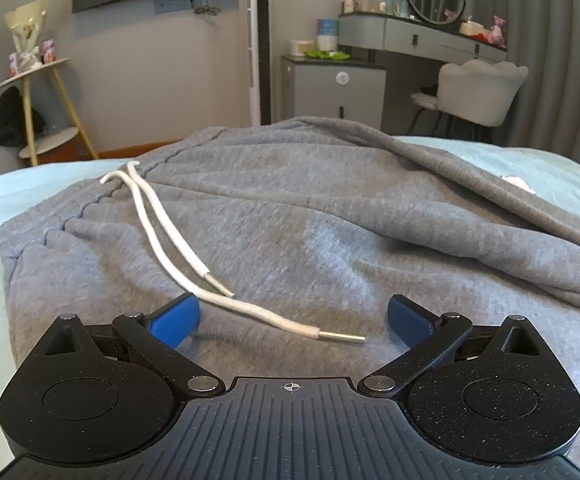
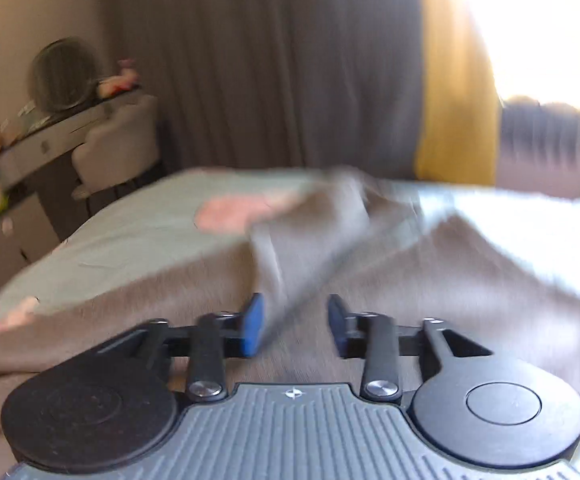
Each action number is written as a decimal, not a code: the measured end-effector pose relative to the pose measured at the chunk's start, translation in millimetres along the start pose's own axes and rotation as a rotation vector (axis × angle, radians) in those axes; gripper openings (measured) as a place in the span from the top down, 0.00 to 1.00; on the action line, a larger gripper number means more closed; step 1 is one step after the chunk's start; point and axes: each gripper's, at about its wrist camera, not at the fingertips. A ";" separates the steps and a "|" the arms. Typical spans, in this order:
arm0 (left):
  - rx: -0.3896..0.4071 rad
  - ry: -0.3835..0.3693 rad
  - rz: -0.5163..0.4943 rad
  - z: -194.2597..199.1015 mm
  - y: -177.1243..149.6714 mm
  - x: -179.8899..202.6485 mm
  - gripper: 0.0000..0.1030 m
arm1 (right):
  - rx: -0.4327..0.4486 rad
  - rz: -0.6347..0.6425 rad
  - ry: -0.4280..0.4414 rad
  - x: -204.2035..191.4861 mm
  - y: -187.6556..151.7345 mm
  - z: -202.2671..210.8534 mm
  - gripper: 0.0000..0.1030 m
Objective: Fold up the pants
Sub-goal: 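Lift the hem with the right tool while the left tool grasps the waistband, then carry the hem toward the waistband with the right tool while the left tool holds the waistband, then lower the folded pants and open both tools to release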
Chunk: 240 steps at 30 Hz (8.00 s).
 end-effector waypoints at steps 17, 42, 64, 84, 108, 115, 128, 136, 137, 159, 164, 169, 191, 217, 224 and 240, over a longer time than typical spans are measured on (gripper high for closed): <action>0.150 -0.257 -0.016 -5.4 75.5 44.9 0.00 | -0.057 -0.180 0.025 13.1 -22.7 -50.9 0.87; -0.124 -0.412 0.530 -175.9 128.9 -1.6 0.93 | 0.083 -0.287 0.037 21.2 -12.8 -36.8 0.91; -0.073 -0.337 0.249 41.9 -0.1 15.3 0.90 | -0.004 -0.553 -0.181 97.2 -1.9 -15.8 0.93; 0.048 -0.175 0.321 27.7 15.8 -29.2 0.40 | 0.016 0.257 -0.170 20.5 -22.0 -74.1 0.60; -0.040 -0.168 0.335 -44.9 63.3 -52.5 0.76 | -0.187 -0.714 -0.037 153.3 -28.5 -89.9 0.67; 0.025 -0.282 0.459 -23.5 65.0 -76.8 0.83 | -0.179 -0.783 0.027 157.4 -30.9 -95.2 0.95; 0.128 -0.268 0.459 15.4 27.7 -97.1 0.72 | -0.196 -0.752 -0.015 151.0 -38.4 -102.2 0.93; 0.129 -0.154 0.478 -5.1 51.6 -92.7 0.24 | -0.194 -0.778 0.035 150.4 -37.3 -100.5 0.78; 0.111 -0.150 0.473 -9.2 52.1 -92.7 0.26 | -0.191 -0.774 0.030 148.8 -37.2 -100.9 0.78; 0.067 -0.353 0.607 66.1 38.5 -157.8 0.88 | -0.095 -0.559 0.051 209.6 14.9 3.9 0.96; -0.078 -0.226 0.510 53.6 -6.3 -161.1 0.86 | -0.265 -0.403 -0.039 218.4 -25.6 -25.1 0.95; -0.069 -0.241 0.545 56.5 -4.9 -168.9 0.70 | -0.274 -0.422 -0.014 224.4 -39.7 -29.7 0.88; 0.007 0.082 0.465 95.8 11.8 -169.5 0.35 | -0.209 -0.384 -0.300 240.9 -25.7 -5.9 0.58; -0.141 0.134 0.057 24.4 -2.8 -114.4 0.13 | -0.179 0.754 0.770 -279.0 -66.8 66.8 0.51; -0.139 0.101 0.068 20.2 -4.1 -119.4 0.08 | -0.190 0.845 0.856 -307.0 -100.1 68.3 0.97; -0.146 0.113 0.062 21.7 -1.7 -121.5 0.08 | -0.140 0.790 0.788 -284.6 -99.3 83.2 0.71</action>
Point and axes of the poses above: each gripper's, at about its wrist camera, not at the fingertips, and z roughly against the way its jaws point, x to its right, y to its top, and after that the axes turned 14 degrees about -y, right-handed
